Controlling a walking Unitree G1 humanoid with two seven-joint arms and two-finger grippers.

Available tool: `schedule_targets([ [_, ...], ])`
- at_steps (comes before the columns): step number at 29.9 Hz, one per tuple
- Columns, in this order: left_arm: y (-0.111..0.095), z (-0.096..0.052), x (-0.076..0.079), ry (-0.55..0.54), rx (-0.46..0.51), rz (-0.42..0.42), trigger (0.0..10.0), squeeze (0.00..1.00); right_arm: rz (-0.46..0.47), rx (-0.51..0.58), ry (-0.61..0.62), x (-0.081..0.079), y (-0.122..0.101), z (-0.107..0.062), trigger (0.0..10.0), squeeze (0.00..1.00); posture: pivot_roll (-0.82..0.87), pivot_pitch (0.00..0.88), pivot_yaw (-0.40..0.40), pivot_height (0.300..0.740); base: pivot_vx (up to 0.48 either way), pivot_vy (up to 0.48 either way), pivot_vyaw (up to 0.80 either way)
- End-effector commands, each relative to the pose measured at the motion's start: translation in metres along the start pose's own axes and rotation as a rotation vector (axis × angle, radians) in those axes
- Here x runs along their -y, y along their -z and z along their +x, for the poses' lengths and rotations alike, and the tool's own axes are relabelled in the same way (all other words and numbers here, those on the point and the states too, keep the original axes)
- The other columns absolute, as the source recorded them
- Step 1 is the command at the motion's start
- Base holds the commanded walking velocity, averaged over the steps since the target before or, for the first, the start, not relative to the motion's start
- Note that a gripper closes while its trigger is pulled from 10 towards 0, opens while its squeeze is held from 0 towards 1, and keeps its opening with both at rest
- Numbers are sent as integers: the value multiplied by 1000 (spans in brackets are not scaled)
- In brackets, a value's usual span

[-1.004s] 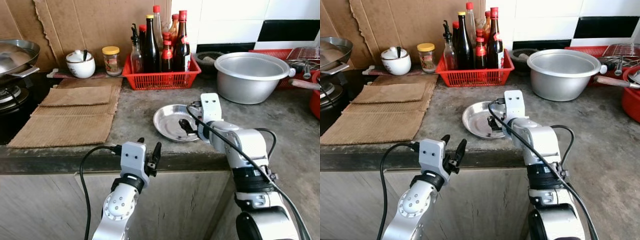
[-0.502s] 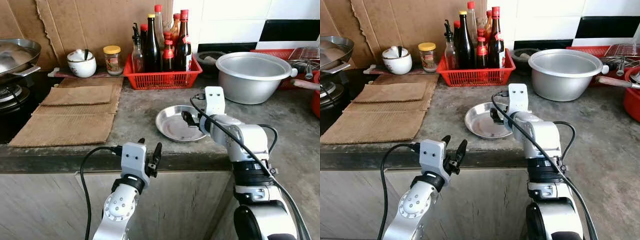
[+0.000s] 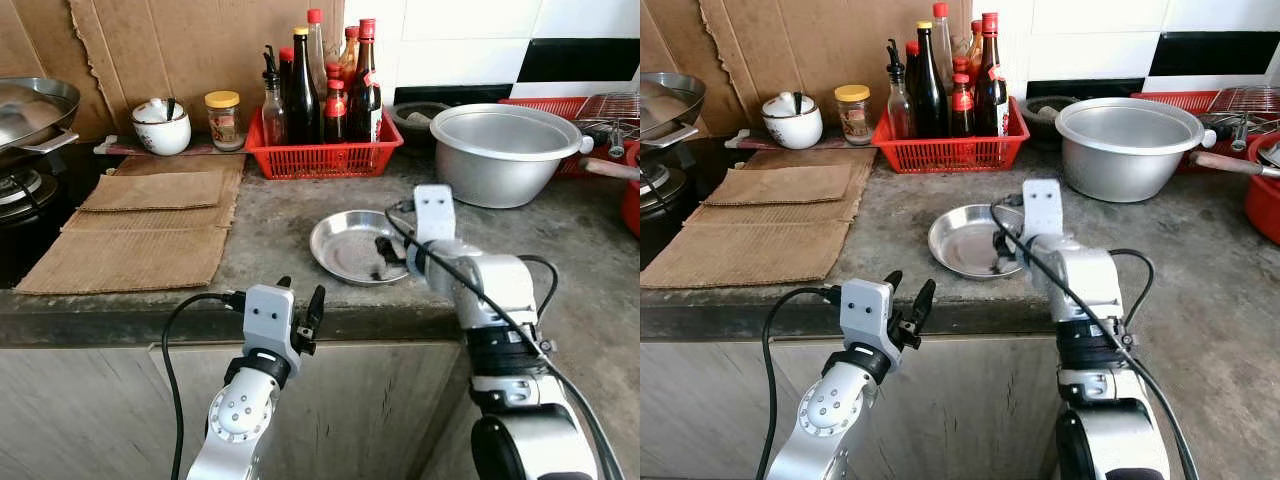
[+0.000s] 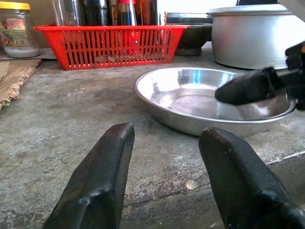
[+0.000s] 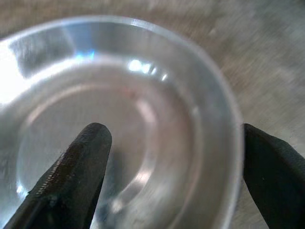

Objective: Kitchen organization

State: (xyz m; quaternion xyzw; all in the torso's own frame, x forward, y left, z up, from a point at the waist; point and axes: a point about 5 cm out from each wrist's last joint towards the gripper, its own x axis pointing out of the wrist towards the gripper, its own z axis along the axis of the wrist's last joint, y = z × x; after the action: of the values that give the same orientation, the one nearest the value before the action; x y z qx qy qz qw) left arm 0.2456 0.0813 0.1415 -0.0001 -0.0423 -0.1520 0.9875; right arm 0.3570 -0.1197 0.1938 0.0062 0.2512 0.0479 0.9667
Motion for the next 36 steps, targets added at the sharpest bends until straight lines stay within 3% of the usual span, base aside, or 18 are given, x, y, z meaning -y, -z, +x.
schedule_targets([
  [1, -2, 0, 1, -3, 5, 0, 10000, 0, 2, -42, -17, -4, 5, 2, 10000, 0, 77, 3, -35, 740, 0, 0, 0],
  [6, -2, 0, 1, -4, 6, -1, 10000, 0, 56, -109, -48, -6, 12, 3, 10000, 0, 75, 5, -36, 740, 0, 0, 0],
  [7, -2, 0, 1, -4, 6, 0, 10000, 0, 90, -131, -54, -4, 15, 3, 2118, 0, 73, 5, -34, 740, 0, 0, 0],
  [8, -2, 0, 1, -4, 6, 0, 10000, 0, 90, -131, -54, -4, 15, 3, 2118, 0, 73, 5, -34, 740, 0, 0, 0],
  [9, -2, 0, 1, -3, 5, 0, 10000, 0, 105, -143, -55, -3, 16, 4, 0, 0, 73, 5, -34, 740, 0, 0, 0],
  [15, -2, 0, 1, -1, 6, -1, 10000, 0, 204, -173, -46, 3, 19, 5, 0, 0, 74, 7, -36, 740, 0, 0, 0],
  [33, -2, 0, 1, -3, 7, 2, 10000, 0, 240, -149, -28, 2, 14, 5, 0, 0, 76, 5, -33, 740, 0, 0, 0],
  [36, -2, 0, 1, -2, 7, 2, 10000, 0, 323, -121, -35, 3, 11, 5, 0, 0, 77, 4, -36, 740, 0, 0, 0],
])
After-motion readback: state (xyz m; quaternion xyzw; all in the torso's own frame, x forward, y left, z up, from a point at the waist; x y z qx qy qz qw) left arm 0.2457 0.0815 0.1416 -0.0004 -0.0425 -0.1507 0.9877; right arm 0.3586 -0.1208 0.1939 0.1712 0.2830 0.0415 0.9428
